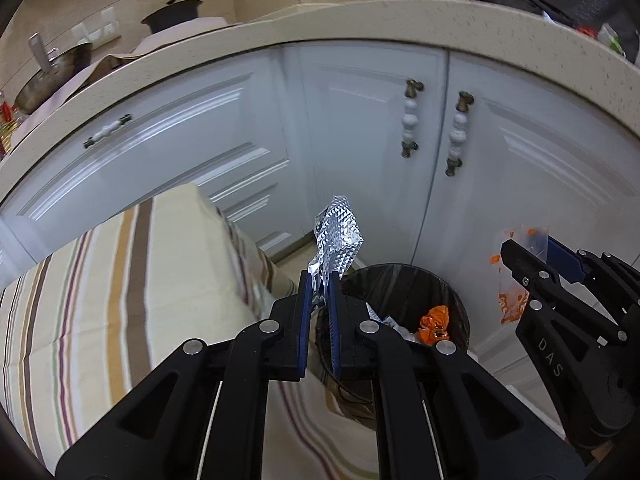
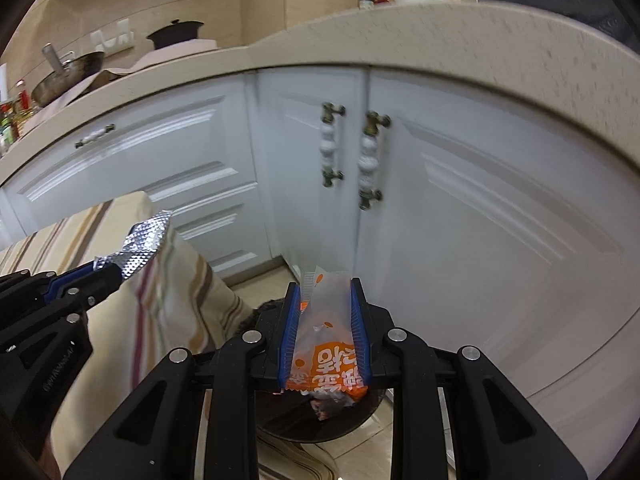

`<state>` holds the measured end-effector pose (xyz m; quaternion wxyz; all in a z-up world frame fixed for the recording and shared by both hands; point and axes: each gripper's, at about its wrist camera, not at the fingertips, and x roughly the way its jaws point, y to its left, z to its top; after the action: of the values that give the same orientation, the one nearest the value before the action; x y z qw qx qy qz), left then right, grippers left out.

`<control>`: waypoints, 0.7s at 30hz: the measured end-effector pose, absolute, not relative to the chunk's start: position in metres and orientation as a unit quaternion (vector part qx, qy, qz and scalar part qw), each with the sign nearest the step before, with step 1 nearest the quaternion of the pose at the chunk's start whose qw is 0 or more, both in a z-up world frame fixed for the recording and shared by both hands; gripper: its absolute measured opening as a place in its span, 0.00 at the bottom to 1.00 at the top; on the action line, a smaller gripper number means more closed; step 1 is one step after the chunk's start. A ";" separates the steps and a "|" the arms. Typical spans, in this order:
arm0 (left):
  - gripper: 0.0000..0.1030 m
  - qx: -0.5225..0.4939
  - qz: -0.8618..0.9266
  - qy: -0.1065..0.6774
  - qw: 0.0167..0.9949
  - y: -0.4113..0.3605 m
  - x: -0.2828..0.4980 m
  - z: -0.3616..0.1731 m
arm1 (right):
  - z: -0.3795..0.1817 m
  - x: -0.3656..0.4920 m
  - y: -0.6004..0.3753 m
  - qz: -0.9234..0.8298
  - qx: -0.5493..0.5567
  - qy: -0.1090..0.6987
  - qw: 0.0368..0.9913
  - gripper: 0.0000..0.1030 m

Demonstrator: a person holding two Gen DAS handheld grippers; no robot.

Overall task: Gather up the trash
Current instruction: 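Carry the snack bag and foil wrapper over the bin and open both tools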

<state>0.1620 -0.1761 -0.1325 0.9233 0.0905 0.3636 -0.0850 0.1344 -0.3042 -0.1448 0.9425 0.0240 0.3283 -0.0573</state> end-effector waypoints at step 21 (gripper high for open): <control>0.32 0.115 -0.072 0.400 0.907 -0.203 0.206 -0.179 | -0.192 0.175 -0.322 -0.071 0.035 0.358 0.930 0.40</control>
<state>0.2064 -0.2029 -0.1793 0.9065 0.1147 0.3999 -0.0718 0.1747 -0.3215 -0.1924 0.9303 0.0351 0.3581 -0.0711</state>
